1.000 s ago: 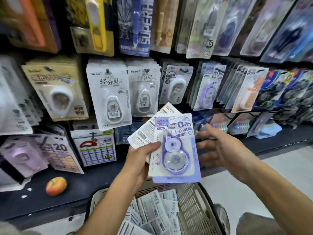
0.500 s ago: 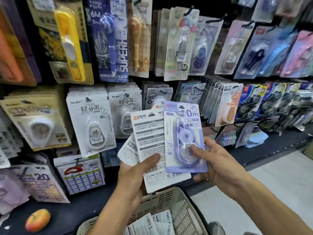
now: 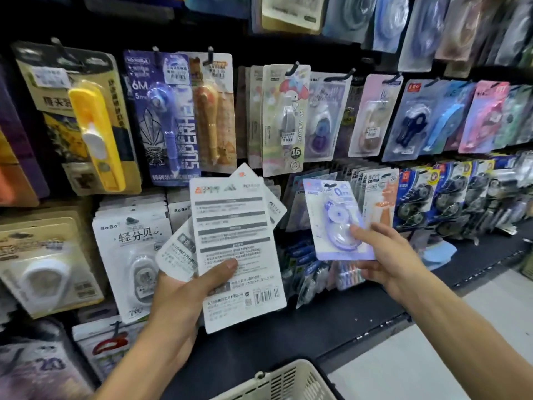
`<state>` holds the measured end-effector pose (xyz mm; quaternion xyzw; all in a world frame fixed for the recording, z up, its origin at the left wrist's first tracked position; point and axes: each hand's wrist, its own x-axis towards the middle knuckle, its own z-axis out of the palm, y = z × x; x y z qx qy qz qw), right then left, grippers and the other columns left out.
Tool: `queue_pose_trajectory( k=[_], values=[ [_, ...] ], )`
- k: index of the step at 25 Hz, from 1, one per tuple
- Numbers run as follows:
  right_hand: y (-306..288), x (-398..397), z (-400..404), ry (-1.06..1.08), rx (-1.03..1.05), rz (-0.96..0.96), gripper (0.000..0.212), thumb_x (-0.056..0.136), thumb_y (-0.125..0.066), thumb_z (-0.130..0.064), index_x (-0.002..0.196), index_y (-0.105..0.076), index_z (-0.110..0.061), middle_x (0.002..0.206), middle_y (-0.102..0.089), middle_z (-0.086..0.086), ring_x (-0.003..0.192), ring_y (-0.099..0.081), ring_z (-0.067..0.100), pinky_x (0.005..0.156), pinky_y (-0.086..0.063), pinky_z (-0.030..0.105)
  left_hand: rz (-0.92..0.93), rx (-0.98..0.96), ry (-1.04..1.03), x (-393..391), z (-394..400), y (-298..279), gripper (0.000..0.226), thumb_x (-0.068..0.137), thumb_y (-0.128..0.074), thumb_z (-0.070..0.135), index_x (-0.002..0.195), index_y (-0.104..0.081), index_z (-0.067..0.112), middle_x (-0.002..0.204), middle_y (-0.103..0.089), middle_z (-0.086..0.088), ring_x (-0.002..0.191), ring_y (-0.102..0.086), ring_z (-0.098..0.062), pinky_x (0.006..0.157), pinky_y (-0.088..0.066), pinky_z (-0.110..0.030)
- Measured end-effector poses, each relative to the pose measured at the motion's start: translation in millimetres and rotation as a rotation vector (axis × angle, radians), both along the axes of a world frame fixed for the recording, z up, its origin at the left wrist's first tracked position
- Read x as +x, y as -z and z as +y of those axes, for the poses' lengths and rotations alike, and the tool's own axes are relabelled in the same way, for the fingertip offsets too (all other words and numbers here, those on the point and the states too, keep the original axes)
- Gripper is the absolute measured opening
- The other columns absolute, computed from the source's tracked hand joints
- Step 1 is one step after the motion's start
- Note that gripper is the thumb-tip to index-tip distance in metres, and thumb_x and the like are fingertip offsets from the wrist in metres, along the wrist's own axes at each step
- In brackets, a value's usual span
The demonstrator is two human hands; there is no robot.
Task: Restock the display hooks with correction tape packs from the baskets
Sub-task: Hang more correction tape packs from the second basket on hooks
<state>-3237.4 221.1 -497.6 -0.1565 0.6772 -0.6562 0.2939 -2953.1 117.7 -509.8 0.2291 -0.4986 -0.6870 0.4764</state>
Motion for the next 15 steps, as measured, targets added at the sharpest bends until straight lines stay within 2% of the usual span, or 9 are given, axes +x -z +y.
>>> queue_pose_trajectory(
  k=[1,3,5,6,8,9,11,13,15],
  values=[
    [1,6,0,0.009,0.027,-0.013,0.062,0.088,-0.077,-0.030,0.140,-0.045,-0.022,0.116,-0.064,0.002,0.068,-0.068,0.021,0.055,-0.056,0.034,0.013,0.010,-0.013,-2,1,5,0.061,0.061,-0.080,0.006,0.121,-0.068,0.017,0.112,-0.078,-0.007,0.101,-0.075,-0.030,0.072,-0.064,-0.049],
    [1,30,3,0.006,0.080,0.198,0.055,0.091,-0.074,-0.031,0.138,-0.045,-0.026,0.118,-0.060,-0.002,0.094,-0.064,0.019,0.075,-0.057,0.040,0.022,0.019,-0.051,-8,4,12,0.058,0.064,-0.079,0.006,0.120,-0.069,0.019,0.113,-0.078,-0.005,0.103,-0.075,-0.028,0.077,-0.063,-0.047],
    [-1,67,8,-0.216,-0.049,0.430,0.046,0.084,-0.077,-0.044,0.124,-0.056,-0.038,0.125,-0.063,-0.006,0.105,-0.064,0.013,0.086,-0.057,0.036,0.055,0.027,-0.079,-17,9,12,0.049,0.068,-0.079,0.007,0.115,-0.072,0.022,0.113,-0.078,-0.004,0.103,-0.075,-0.026,0.078,-0.063,-0.044],
    [-2,88,9,-0.411,-0.084,0.480,0.054,0.076,-0.080,-0.052,0.124,-0.057,-0.047,0.137,-0.058,-0.009,0.115,-0.061,0.004,0.094,-0.055,0.030,0.074,0.036,-0.080,-21,12,12,0.045,0.070,-0.079,0.011,0.113,-0.074,0.024,0.113,-0.078,-0.003,0.102,-0.075,-0.025,0.075,-0.064,-0.041],
    [3,121,10,-0.724,0.013,0.591,0.097,0.059,-0.082,-0.070,0.141,-0.031,-0.066,0.163,-0.012,-0.030,0.140,-0.024,-0.020,0.110,-0.034,0.017,0.073,0.033,-0.059,-28,17,12,0.039,0.070,-0.081,0.029,0.109,-0.076,0.035,0.110,-0.079,0.002,0.097,-0.077,-0.019,0.068,-0.063,-0.031],
    [8,130,8,-0.752,0.096,0.661,0.118,0.053,-0.082,-0.076,0.145,-0.008,-0.070,0.159,0.013,-0.040,0.140,-0.001,-0.026,0.112,-0.023,0.017,0.056,0.041,-0.048,-30,19,13,0.038,0.068,-0.079,0.044,0.105,-0.075,0.043,0.107,-0.079,0.006,0.094,-0.077,-0.016,0.066,-0.062,-0.026],
    [13,142,7,-0.711,0.188,0.740,0.132,0.052,-0.080,-0.076,0.141,0.017,-0.070,0.155,0.027,-0.039,0.140,0.019,-0.022,0.117,-0.017,0.024,-0.002,0.040,-0.026,-31,23,13,0.047,0.061,-0.075,0.072,0.104,-0.071,0.053,0.108,-0.078,0.012,0.098,-0.076,-0.013,0.075,-0.061,-0.026],
    [8,145,6,-0.677,0.156,0.726,0.118,0.060,-0.074,-0.056,0.147,0.005,-0.067,0.165,0.002,-0.030,0.149,-0.003,-0.011,0.119,-0.027,0.029,-0.030,0.002,0.001,-31,23,18,0.055,0.065,-0.075,0.076,0.112,-0.067,0.050,0.117,-0.076,0.008,0.109,-0.072,-0.017,0.090,-0.056,-0.038],
    [1,135,3,-0.598,-0.033,0.523,0.076,0.073,-0.066,-0.031,0.140,-0.043,-0.061,0.146,-0.055,-0.019,0.129,-0.055,-0.001,0.100,-0.051,0.030,-0.010,0.003,-0.027,-27,19,19,0.040,0.073,-0.081,0.051,0.110,-0.067,0.046,0.113,-0.077,0.004,0.102,-0.074,-0.015,0.078,-0.060,-0.036]
  ],
)
